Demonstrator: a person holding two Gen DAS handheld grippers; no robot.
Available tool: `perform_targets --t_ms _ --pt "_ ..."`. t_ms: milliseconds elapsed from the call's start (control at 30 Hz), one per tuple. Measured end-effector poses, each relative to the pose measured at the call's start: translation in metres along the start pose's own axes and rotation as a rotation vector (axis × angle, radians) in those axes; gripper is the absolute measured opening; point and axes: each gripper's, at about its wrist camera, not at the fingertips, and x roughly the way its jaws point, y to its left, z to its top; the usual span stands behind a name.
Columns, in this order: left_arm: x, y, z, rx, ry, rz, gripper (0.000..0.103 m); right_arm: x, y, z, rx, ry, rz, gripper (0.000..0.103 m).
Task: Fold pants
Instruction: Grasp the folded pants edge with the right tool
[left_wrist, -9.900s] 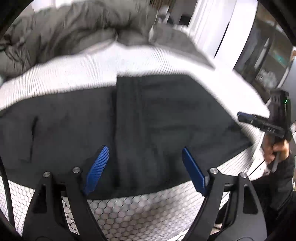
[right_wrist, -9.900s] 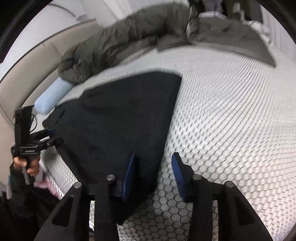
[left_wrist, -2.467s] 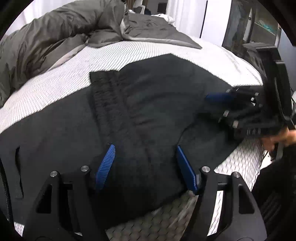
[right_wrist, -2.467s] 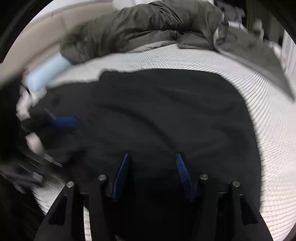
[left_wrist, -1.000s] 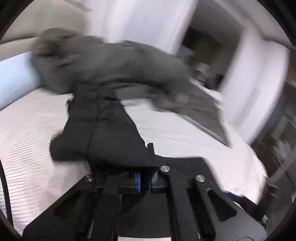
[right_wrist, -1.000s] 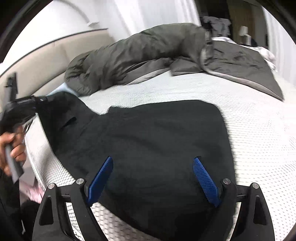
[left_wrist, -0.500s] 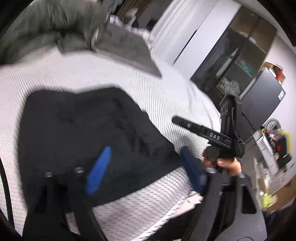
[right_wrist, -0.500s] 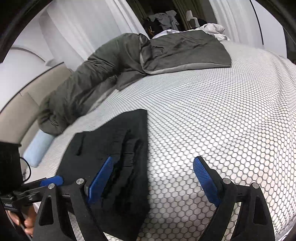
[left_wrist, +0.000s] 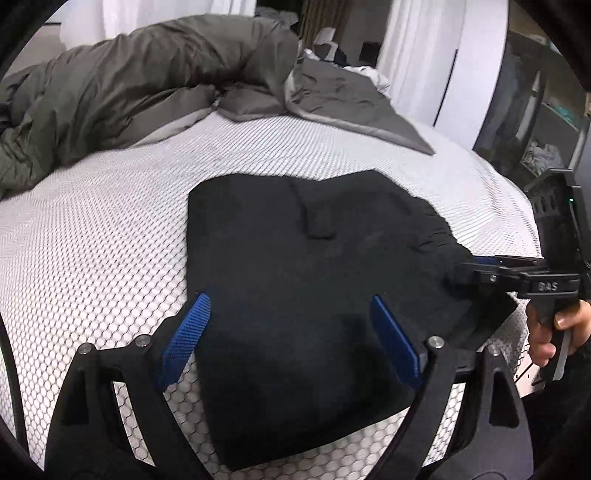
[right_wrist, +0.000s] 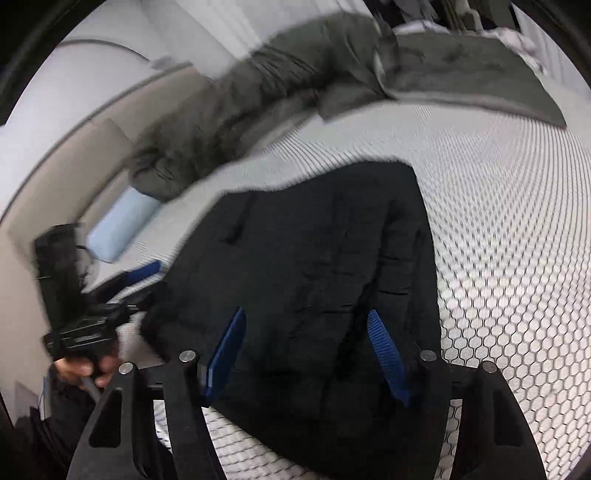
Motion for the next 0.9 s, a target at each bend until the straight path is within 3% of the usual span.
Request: perform_targets --t_ms 33,100,133,233,367,433,467,567,633,667,700,733,900 --pt "0.0 0.004 0.0 -0.008 0.003 -0.003 0.087 0.005 -0.001 0.003 0.011 0.003 -0.004 0.06" --pt "-0.001 0.011 0.001 -0.023 -0.008 -0.001 0.087 0.007 0.0 0.008 0.018 -0.013 -0.043 0.025" --pt "0.001 0.013 0.005 -0.03 -0.014 0.002 0.087 0.005 0.003 0.01 0.011 -0.037 -0.046 0.015" --pt "-0.013 0.022 0.008 -0.064 -0.031 -0.007 0.087 -0.022 0.023 0.009 -0.053 -0.175 -0.051 0.01" --pt "-0.027 0.029 0.009 -0.077 -0.065 -0.005 0.087 -0.057 0.04 -0.002 -0.111 -0.22 -0.07 0.009" --pt "-0.025 0.03 0.008 -0.069 -0.045 0.018 0.087 -0.055 0.036 -0.009 -0.12 -0.187 -0.115 0.01" --pt "-0.022 0.03 0.007 -0.064 -0.031 0.033 0.087 -0.044 0.028 -0.013 -0.107 -0.13 -0.135 0.01" --pt "-0.001 0.029 0.001 -0.042 0.046 0.1 0.087 -0.011 0.016 -0.017 -0.117 -0.012 -0.192 0.018" --pt "0.004 0.027 -0.001 -0.031 0.06 0.112 0.087 -0.018 0.02 -0.02 -0.153 -0.043 -0.201 0.022" --pt "0.005 0.026 0.0 -0.027 0.057 0.112 0.087 -0.024 0.022 -0.02 -0.152 -0.063 -0.204 0.031" --pt "0.004 0.025 0.0 -0.021 0.054 0.105 0.087 -0.03 0.022 -0.02 -0.142 -0.075 -0.204 0.047" --pt "0.004 0.024 0.0 -0.017 0.053 0.098 0.087 -0.033 0.019 -0.019 -0.128 -0.082 -0.195 0.051" --pt "0.005 0.022 -0.003 -0.009 0.059 0.098 0.087 -0.022 -0.008 -0.013 -0.007 -0.038 -0.133 0.053"
